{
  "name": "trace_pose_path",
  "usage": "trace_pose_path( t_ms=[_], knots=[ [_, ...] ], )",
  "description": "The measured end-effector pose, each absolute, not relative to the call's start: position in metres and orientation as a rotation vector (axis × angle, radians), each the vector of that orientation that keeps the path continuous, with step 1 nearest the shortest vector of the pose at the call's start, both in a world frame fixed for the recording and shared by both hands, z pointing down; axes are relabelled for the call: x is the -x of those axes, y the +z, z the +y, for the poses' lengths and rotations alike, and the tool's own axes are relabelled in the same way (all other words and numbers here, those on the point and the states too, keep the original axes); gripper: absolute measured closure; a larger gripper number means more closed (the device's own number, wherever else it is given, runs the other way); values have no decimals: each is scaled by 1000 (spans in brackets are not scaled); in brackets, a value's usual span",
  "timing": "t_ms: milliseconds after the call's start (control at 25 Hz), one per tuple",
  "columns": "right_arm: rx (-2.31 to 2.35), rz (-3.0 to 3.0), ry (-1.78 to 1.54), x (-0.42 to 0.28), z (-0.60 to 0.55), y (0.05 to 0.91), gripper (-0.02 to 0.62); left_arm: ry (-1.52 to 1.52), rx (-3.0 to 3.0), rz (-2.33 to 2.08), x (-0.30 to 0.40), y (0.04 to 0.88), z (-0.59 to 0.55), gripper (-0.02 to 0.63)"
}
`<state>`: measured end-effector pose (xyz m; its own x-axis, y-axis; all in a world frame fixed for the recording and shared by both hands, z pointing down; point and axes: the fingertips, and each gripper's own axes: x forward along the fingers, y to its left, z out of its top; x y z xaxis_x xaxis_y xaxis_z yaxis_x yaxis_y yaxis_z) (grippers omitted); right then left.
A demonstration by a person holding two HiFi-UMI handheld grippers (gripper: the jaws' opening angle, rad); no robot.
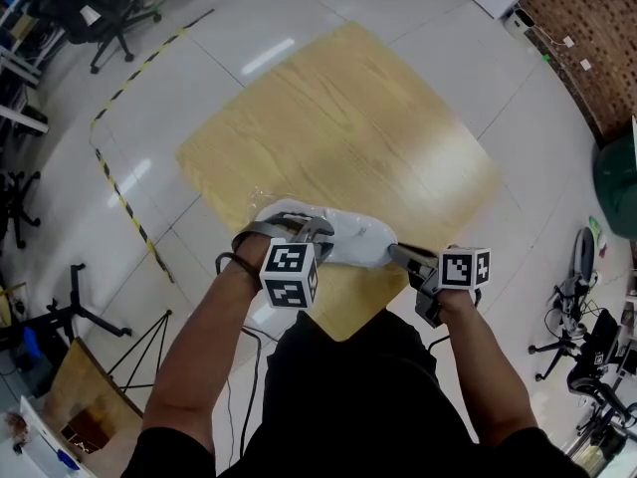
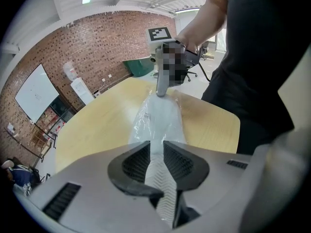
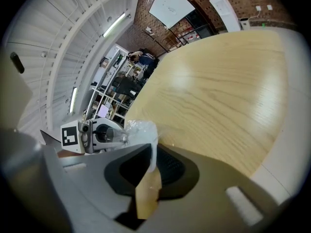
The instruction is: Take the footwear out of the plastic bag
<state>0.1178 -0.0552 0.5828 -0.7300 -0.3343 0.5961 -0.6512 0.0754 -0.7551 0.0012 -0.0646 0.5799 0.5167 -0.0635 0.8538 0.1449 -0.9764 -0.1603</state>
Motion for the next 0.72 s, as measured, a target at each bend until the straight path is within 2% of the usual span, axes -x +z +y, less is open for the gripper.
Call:
trace_pose_path(
  t_ms=[720],
  knots=[
    [-1035,-2099,1688,-137,-52,582,557,-1524,2515,-28,16,586,-70,497]
  ],
)
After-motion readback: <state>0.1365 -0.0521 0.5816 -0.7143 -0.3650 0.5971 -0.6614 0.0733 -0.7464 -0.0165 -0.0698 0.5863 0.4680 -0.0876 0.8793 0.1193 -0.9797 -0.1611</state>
